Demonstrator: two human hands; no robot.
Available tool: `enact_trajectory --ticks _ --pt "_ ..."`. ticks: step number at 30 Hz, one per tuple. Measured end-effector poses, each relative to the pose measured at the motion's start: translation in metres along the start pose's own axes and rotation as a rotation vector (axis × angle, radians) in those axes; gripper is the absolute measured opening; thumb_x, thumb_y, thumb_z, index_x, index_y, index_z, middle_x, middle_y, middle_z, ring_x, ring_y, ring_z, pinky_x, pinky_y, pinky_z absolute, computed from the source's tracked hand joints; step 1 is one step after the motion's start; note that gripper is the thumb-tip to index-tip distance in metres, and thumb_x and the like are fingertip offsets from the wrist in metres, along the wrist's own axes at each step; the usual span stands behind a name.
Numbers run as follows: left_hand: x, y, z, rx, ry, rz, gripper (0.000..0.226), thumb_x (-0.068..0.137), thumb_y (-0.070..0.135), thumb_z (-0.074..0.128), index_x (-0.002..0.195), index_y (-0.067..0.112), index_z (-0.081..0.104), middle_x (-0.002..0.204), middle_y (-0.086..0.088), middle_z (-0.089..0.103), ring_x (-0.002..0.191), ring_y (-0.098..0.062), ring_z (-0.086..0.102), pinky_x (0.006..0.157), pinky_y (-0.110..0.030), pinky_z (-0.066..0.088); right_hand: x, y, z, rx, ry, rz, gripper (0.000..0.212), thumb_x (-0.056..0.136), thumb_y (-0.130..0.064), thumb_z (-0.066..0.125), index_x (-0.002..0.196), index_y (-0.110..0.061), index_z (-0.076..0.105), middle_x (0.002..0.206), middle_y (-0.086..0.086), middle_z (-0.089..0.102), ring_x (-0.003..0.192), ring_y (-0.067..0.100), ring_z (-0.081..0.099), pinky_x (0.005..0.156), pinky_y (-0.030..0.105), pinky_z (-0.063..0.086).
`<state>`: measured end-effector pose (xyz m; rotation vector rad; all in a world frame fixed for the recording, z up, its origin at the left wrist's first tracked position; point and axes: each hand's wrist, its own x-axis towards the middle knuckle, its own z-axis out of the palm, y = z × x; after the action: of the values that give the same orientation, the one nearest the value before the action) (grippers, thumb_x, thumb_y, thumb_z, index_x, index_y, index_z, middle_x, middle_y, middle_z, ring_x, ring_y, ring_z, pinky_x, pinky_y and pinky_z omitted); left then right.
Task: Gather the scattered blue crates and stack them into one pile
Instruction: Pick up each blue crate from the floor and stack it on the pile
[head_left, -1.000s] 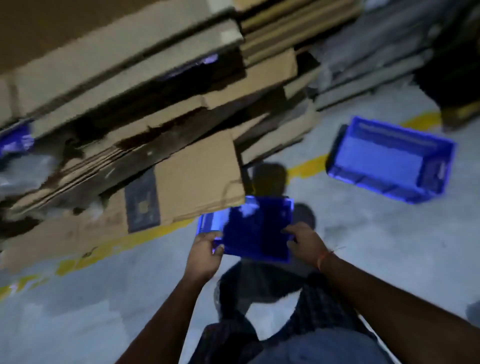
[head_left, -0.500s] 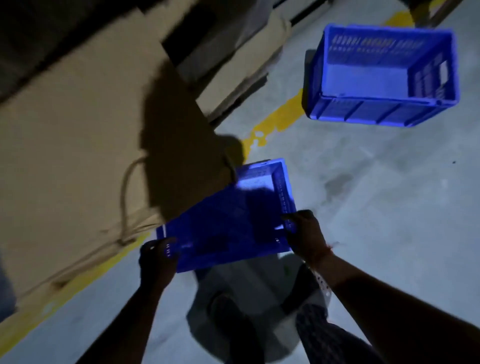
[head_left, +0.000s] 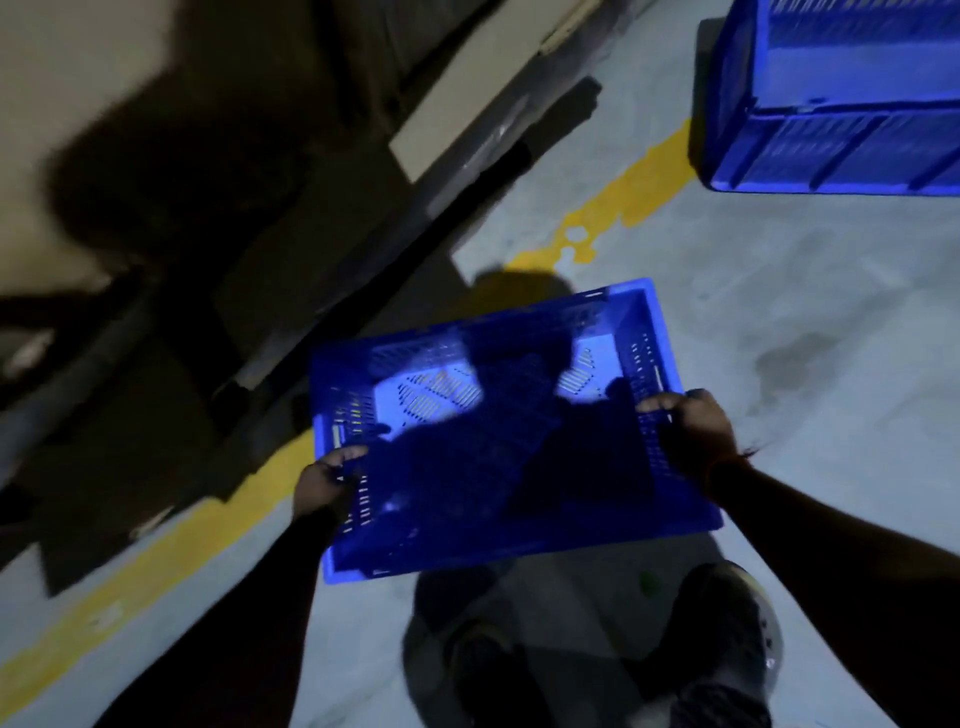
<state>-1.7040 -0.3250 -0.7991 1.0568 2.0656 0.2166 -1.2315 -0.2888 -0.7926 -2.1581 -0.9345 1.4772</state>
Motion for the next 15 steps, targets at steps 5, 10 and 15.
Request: enact_trajectory --ticks 5,10,15 --pt "-0.074 0.083 -0.023 0.017 0.0 0.031 0.027 0.091 0.025 0.059 0.112 0.039 0.07 0.098 0.011 0.076 0.088 -0.011 0.07 0.085 -0.035 0.055 -0.057 -0.022 -0.072 -0.253 0.11 -0.057 0.05 0.074 0.009 0.046 0.091 -0.027 0.076 0.093 0.01 0.074 0.071 0.025 0.067 0.066 0.024 0.051" --pt "-0.167 0.174 -0.051 0.031 0.019 0.163 0.032 0.092 0.027 0.059 0.119 0.041 0.068 0.103 0.003 0.076 0.092 -0.018 0.072 0.082 -0.045 0.058 -0.161 -0.046 -0.195 -0.405 0.222 -0.125 0.037 0.083 -0.003 0.058 0.106 -0.028 0.074 0.096 0.018 0.071 0.088 0.038 0.068 0.077 0.036 0.051" --pt "-0.283 0.319 -0.077 0.057 -0.072 0.257 0.034 0.091 0.032 0.056 0.123 0.035 0.067 0.119 -0.004 0.072 0.099 -0.015 0.066 0.079 -0.026 0.052 -0.283 -0.074 -0.345 -0.404 0.336 -0.09 0.044 0.086 -0.01 0.061 0.124 -0.032 0.065 0.097 0.014 0.071 0.091 0.036 0.068 0.075 0.033 0.051"
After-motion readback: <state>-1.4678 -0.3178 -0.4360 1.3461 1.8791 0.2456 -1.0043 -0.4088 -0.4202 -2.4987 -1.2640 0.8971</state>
